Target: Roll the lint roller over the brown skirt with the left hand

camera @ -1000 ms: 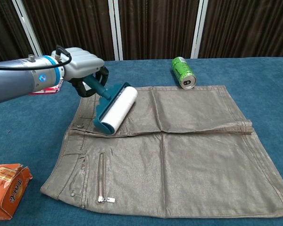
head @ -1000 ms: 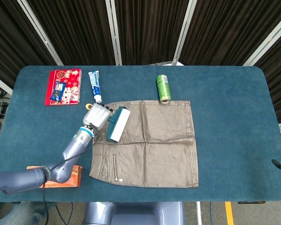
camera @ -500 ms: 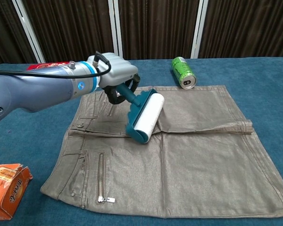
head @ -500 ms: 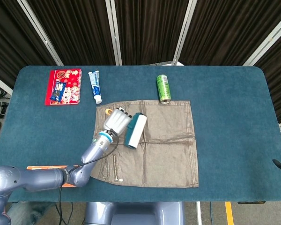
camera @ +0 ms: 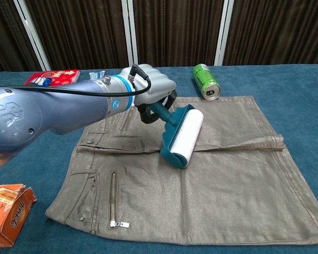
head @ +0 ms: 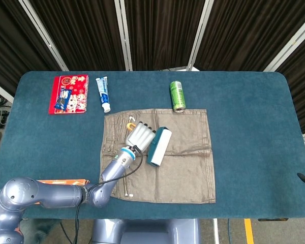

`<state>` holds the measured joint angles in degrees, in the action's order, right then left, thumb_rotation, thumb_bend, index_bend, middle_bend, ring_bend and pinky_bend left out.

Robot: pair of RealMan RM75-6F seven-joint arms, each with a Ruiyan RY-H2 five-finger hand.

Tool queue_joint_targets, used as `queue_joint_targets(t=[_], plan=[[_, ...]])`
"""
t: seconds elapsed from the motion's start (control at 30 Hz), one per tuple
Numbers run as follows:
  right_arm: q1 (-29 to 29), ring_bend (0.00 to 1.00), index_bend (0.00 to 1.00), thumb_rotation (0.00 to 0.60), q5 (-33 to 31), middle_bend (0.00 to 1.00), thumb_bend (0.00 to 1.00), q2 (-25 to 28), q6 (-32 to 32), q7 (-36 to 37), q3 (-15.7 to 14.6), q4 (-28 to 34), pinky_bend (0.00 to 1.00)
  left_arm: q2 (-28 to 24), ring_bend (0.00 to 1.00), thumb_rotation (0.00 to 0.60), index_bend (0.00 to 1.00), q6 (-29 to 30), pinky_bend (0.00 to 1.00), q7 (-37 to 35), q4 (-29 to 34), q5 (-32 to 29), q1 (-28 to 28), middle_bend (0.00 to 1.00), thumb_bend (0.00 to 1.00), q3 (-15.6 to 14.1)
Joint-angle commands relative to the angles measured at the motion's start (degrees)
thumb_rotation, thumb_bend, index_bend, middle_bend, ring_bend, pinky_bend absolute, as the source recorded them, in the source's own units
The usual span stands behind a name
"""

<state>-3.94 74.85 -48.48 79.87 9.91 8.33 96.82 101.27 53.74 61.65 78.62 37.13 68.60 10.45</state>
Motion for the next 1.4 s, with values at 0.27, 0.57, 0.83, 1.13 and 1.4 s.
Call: queue_joint_targets(t=[0.27, 0.57, 0.83, 1.13, 1.4], plan=[[0.1, 0.0, 0.0, 0.6, 0.3, 0.0, 0.0, 0.0, 0.3, -0.6, -0.1, 0.4, 0.0, -4.7, 0.4, 0.6, 0.59, 0.3, 0.47, -1.1, 0.4, 0.3, -2.4, 0.44, 0.81, -4.3], [0.1, 0.0, 0.0, 0.6, 0.7, 0.0, 0.0, -0.1, 0.6, -1.9, -0.3, 1.2, 0.0, -11.3, 0.4, 0.6, 0.59, -0.8, 0.47, -5.3, -0.1, 3.5, -6.7, 0.44, 0.81, -9.3], [0.0, 0.0, 0.0, 0.6, 1.2, 0.0, 0.0, -0.2, 0.7, -2.8, -0.4, 1.7, 0.0, -13.6, 0.4, 0.6, 0.59, -1.4, 0.47, -7.7, -1.5, 4.5, -8.7, 0.44, 0.81, -10.6], [-0.1, 0.0, 0.0, 0.6, 0.9, 0.0, 0.0, -0.2, 0.5, -2.4, -0.3, 1.4, 0.0, -12.3, 0.4, 0.6, 0.59, -1.5, 0.47, -7.3, -1.3, 4.9, -7.9, 0.44, 0.81, -9.5], [0.0, 0.0, 0.0, 0.6, 0.7, 0.0, 0.0, 0.0, 0.4, -1.5, -0.2, 1.1, 0.0, -7.8, 0.4, 0.6, 0.59, -0.9, 0.47, -3.7, -0.7, 2.9, -4.9, 0.44, 0.81, -7.2]])
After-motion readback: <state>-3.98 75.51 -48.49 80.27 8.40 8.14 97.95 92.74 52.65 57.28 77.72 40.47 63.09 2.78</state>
